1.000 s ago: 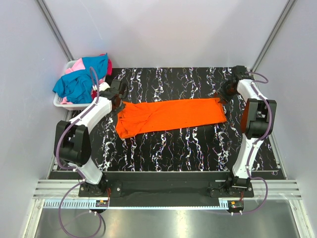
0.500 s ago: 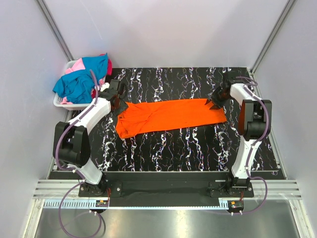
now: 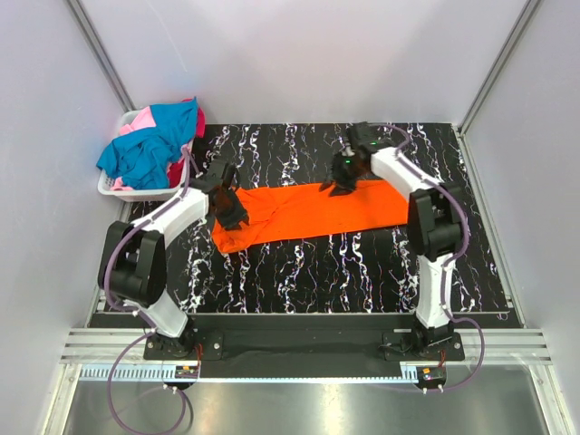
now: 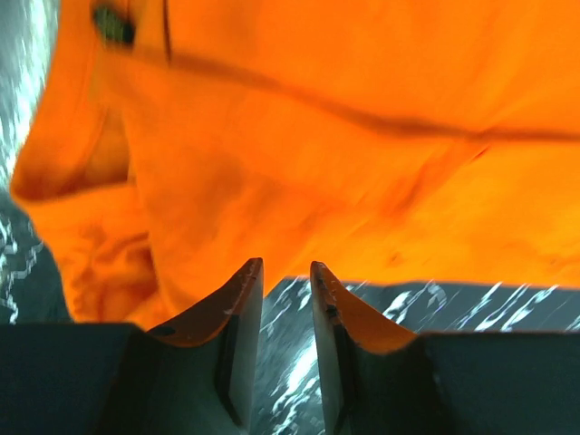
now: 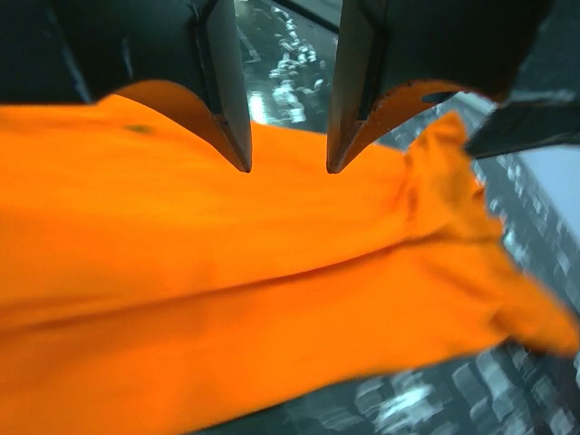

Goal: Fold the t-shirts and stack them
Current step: Fold the tshirt

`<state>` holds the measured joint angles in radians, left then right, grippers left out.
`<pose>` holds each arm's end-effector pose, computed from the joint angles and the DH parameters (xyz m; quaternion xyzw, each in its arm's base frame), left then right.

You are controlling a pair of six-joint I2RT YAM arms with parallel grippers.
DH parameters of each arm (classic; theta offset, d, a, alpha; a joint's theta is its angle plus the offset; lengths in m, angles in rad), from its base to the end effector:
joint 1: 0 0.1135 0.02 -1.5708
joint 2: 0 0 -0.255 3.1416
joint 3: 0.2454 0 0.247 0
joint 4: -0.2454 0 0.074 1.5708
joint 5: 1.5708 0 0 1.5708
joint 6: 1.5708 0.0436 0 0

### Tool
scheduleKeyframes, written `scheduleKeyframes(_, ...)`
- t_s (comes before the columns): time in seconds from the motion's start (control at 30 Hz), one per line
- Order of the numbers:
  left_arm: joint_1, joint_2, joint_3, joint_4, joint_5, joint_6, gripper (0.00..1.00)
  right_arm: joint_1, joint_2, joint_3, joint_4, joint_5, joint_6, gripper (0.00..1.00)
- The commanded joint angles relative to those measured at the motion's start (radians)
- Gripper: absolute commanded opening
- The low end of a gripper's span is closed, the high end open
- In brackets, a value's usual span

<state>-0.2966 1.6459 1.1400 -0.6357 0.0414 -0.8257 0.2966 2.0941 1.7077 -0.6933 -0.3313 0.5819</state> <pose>0.3119 -0.0972 0.1973 -0.2512 0.9440 -0.1304 0.1695 0.4227 0.1440 0.1981 0.0963 0.9527 0.2467 0.1490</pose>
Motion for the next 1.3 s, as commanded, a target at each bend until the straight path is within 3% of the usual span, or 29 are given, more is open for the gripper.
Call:
scheduleKeyframes(0.0,-0.004,-0.110,-0.074,-0.005,0.066,0.017,0.31,0.077,0.052,0.081,-0.028,-0.071,-0.022,0.45)
scheduleKeyframes(0.2,-0.018,-0.244,-0.163,-0.087,0.019,0.025,0.33,0.114,0.079,0.061,-0.028,-0.081,-0.014,0.45)
scheduleKeyframes(0.37,-0.018,-0.319,-0.215,-0.114,-0.026,0.017,0.41,0.139,0.087,0.033,-0.028,-0.075,-0.014,0.45)
scheduleKeyframes(0.87,-0.007,-0.291,-0.211,-0.004,-0.163,0.014,0.47,0.179,0.106,0.010,-0.022,-0.097,-0.025,0.45)
scheduleKeyframes(1.27,0.001,-0.215,-0.209,0.064,-0.094,0.028,0.47,0.180,0.109,0.015,-0.034,-0.080,-0.027,0.45)
